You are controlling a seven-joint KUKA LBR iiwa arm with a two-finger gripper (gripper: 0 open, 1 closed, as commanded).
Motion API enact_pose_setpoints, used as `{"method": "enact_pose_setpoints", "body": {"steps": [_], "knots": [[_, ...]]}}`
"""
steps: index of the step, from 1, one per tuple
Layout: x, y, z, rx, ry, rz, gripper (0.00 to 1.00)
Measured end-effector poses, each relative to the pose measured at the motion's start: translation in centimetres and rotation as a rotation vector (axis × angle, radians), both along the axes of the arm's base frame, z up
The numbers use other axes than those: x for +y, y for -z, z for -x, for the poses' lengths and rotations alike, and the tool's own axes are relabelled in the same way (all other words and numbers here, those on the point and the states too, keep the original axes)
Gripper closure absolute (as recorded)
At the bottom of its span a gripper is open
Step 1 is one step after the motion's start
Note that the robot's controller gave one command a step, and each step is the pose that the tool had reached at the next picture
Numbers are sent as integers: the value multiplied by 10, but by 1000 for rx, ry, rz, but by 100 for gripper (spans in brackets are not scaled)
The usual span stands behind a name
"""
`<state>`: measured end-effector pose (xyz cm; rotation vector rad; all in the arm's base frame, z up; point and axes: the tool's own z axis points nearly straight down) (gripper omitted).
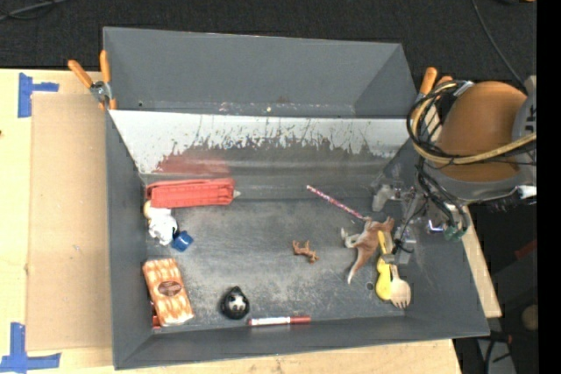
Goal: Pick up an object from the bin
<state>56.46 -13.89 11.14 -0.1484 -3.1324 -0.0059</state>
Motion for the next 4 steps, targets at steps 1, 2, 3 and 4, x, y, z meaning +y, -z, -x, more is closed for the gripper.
{"method": "enact_pose_setpoints", "body": {"steps": [1,2,3,4], "knots": [[8,16,1,-2,-334,-3,0],[-10,33,-23,-2,-409,-3,0],[-14,42,-51,-6,-503,-7,0],[-12,41,-11,-11,-620,-12,0]]}}
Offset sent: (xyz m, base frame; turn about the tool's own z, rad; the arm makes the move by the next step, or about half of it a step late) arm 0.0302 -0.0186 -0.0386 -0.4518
